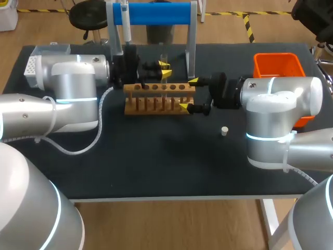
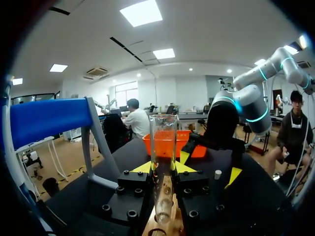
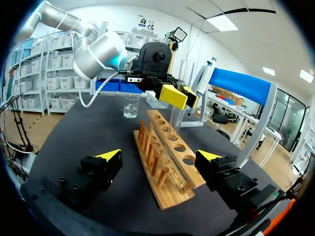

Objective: Invert the test tube, pick up the pipette, mount the tip to pipette, aspirate from beaker and dispense into the tube, eject the tip, return the pipette, and cap with the stopper.

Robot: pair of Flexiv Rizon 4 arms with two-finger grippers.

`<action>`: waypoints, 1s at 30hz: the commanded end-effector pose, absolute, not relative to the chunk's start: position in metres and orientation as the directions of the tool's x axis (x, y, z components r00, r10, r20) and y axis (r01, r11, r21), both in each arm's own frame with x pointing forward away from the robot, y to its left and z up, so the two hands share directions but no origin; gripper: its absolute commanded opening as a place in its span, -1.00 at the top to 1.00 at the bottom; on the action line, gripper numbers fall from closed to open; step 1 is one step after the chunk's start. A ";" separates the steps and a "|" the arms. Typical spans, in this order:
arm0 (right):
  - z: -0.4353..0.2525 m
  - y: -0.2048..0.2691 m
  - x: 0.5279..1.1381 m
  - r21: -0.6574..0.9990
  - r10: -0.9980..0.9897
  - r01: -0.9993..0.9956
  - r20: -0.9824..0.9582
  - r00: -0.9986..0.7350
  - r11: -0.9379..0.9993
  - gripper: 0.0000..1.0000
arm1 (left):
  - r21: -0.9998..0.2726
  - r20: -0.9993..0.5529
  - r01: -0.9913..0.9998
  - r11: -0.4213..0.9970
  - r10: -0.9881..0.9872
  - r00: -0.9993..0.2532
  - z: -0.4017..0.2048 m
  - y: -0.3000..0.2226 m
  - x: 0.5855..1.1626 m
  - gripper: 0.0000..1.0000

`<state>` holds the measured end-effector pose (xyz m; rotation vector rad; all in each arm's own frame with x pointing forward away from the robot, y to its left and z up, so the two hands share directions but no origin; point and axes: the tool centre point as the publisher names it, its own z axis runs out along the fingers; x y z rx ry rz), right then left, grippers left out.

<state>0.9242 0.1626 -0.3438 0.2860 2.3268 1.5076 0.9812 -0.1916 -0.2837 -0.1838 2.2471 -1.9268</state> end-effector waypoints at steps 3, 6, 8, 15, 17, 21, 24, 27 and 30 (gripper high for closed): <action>-0.344 0.163 0.923 0.910 0.356 -0.021 -0.183 -0.916 0.414 -1.00 | -0.989 -0.054 0.025 0.146 -0.200 -0.978 -0.289 -0.192 0.983 1.00; -0.344 0.163 0.923 0.910 0.356 -0.021 -0.183 -0.916 0.414 -1.00 | -0.989 -0.055 0.027 0.143 -0.198 -0.979 -0.290 -0.191 0.984 1.00; -0.344 0.163 0.923 0.910 0.356 -0.021 -0.183 -0.916 0.414 -1.00 | -0.990 -0.056 0.028 0.142 -0.198 -0.979 -0.291 -0.191 0.984 1.00; -0.344 0.163 0.923 0.910 0.356 -0.021 -0.183 -0.916 0.414 -1.00 | -0.991 -0.058 0.033 0.131 -0.194 -0.979 -0.294 -0.190 0.985 1.00; -0.344 0.163 0.923 0.910 0.356 -0.021 -0.183 -0.916 0.414 -1.00 | -0.991 -0.059 0.034 0.128 -0.194 -0.979 -0.295 -0.190 0.985 1.00; -0.344 0.163 0.923 0.910 0.356 -0.021 -0.183 -0.916 0.414 -1.00 | -0.992 -0.058 0.034 0.124 -0.193 -0.979 -0.297 -0.189 0.985 1.00; -0.344 0.163 0.923 0.910 0.356 -0.021 -0.183 -0.916 0.414 -1.00 | -0.992 -0.057 0.033 0.123 -0.196 -0.979 -0.298 -0.189 0.985 1.00; -0.344 0.163 0.923 0.910 0.356 -0.021 -0.183 -0.916 0.414 -1.00 | -0.992 -0.056 0.032 0.122 -0.198 -0.979 -0.299 -0.189 0.985 1.00; -0.344 0.163 0.923 0.910 0.356 -0.021 -0.183 -0.916 0.414 -1.00 | -0.992 -0.054 0.030 0.123 -0.197 -0.979 -0.300 -0.189 0.985 1.00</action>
